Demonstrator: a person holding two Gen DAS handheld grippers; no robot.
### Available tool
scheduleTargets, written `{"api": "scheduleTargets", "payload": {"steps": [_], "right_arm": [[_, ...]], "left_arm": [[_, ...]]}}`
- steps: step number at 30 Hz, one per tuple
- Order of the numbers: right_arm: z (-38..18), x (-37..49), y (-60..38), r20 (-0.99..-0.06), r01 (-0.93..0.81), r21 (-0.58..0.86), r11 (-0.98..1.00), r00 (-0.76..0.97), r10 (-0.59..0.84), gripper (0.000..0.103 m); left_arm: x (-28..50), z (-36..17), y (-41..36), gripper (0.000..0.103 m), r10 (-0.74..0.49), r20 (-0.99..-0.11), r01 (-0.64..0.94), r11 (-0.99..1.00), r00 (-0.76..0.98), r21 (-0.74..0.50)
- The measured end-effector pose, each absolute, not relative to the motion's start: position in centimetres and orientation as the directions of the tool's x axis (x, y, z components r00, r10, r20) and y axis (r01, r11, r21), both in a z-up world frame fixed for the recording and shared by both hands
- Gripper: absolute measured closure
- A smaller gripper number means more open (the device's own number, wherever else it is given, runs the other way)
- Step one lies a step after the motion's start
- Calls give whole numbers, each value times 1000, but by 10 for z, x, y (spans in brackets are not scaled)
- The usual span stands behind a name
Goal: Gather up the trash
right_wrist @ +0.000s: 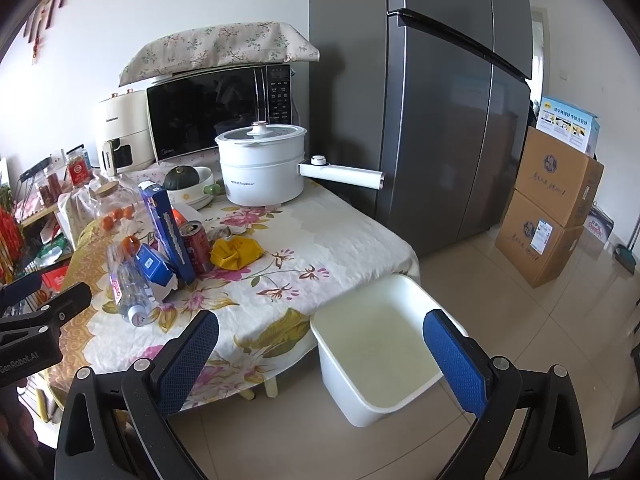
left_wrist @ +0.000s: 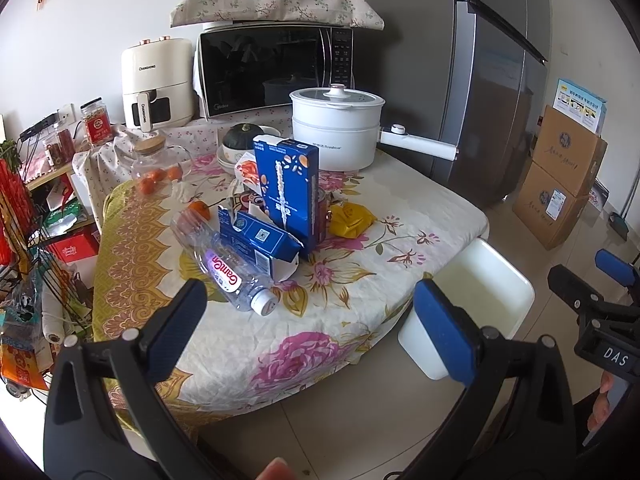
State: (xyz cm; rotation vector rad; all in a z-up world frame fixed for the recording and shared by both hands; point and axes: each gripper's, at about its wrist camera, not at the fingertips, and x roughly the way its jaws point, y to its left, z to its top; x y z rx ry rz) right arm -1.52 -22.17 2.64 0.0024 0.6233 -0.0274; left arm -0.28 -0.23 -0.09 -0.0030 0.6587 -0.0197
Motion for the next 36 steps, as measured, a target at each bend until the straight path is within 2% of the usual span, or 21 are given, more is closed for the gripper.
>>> {"api": "scheduleTargets", "payload": {"steps": [36], "right_arm": [[25,-15,-224,-583,35,-6,999,812,-32,0]], "left_arm": [[-3,-2,-2,0,-19,-613,15,1000,790,-11]]}}
